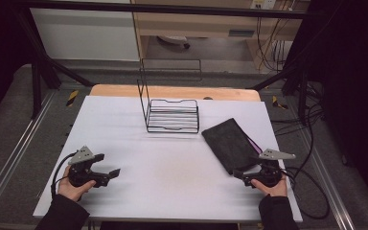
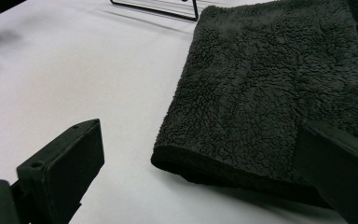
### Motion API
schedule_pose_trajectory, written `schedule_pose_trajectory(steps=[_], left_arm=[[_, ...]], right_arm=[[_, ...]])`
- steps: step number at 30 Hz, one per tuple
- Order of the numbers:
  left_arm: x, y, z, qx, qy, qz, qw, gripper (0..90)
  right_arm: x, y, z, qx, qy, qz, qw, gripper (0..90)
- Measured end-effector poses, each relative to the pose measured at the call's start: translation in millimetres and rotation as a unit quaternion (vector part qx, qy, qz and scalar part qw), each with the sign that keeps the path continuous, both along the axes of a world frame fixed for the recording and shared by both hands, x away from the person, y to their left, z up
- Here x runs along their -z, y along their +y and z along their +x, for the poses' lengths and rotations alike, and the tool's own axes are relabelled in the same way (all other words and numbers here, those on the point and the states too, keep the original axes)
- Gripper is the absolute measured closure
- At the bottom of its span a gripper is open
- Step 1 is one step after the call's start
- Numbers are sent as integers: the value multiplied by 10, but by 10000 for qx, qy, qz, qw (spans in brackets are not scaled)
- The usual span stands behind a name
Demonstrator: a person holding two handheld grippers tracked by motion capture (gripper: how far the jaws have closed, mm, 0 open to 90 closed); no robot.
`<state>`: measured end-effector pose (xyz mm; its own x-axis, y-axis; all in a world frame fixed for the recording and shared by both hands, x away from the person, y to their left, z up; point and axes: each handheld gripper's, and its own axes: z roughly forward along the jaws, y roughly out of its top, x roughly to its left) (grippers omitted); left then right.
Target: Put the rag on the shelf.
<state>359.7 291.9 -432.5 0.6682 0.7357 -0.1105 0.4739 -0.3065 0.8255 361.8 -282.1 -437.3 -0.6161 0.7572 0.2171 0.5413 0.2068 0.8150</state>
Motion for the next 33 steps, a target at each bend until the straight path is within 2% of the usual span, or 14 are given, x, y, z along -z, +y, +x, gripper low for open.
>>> schedule_pose_trajectory(steps=[7, 12, 15, 20, 25, 33], left_arm=[[8, -5, -9, -12, -3, 26, 10000, 72], [20, 0, -11, -8, 12, 94, 10000, 76], [19, 0, -7, -20, 13, 88, 10000, 79], [21, -8, -11, -45, 19, 94, 9999, 82], [24, -23, -10, -34, 43, 112, 9999, 87], [24, -37, -19, -26, 48, 145, 9999, 91]], right_arm=[[-16, 41, 5, 37, -30, -118, 9999, 61], [-32, 155, 16, 157, -127, -406, 9990, 153], [-26, 235, 26, 77, -127, -634, 9979, 265], [-6, 338, 88, -49, -76, -810, 9967, 426], [80, 432, 178, -9, -26, -1226, 9925, 447], [137, 487, 178, 8, -300, -1696, 9851, 521]])
